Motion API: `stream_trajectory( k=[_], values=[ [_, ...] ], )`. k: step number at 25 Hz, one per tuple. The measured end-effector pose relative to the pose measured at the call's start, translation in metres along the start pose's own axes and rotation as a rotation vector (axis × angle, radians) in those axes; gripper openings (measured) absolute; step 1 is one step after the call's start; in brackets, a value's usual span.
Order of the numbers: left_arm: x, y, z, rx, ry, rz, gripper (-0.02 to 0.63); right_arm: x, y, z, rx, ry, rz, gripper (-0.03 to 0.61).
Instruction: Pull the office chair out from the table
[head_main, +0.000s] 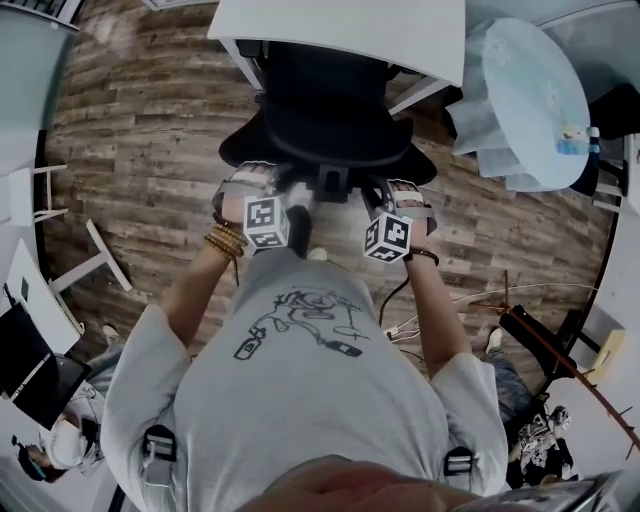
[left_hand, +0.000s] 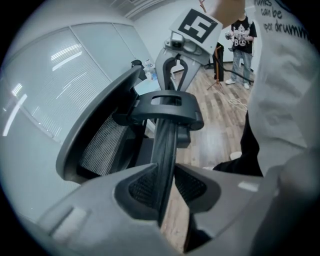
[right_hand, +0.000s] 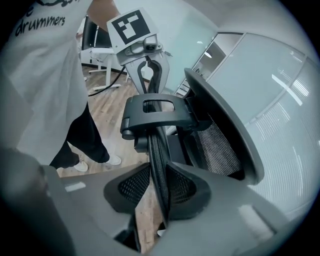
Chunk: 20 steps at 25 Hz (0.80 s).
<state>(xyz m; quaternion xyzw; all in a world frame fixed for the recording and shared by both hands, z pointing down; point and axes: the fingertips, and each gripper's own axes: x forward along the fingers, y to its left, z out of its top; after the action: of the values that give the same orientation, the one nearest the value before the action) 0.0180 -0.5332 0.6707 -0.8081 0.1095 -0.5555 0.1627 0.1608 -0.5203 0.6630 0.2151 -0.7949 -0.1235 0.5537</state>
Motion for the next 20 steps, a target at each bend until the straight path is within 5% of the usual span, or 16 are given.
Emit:
stream_trajectory(
  k=[20],
  values=[
    [-0.048, -0.136, 0.030, -0.052, 0.035, 0.006, 0.106, -0.076, 0.127, -0.015, 0.013, -0.034, -0.015, 0.114]
  ],
)
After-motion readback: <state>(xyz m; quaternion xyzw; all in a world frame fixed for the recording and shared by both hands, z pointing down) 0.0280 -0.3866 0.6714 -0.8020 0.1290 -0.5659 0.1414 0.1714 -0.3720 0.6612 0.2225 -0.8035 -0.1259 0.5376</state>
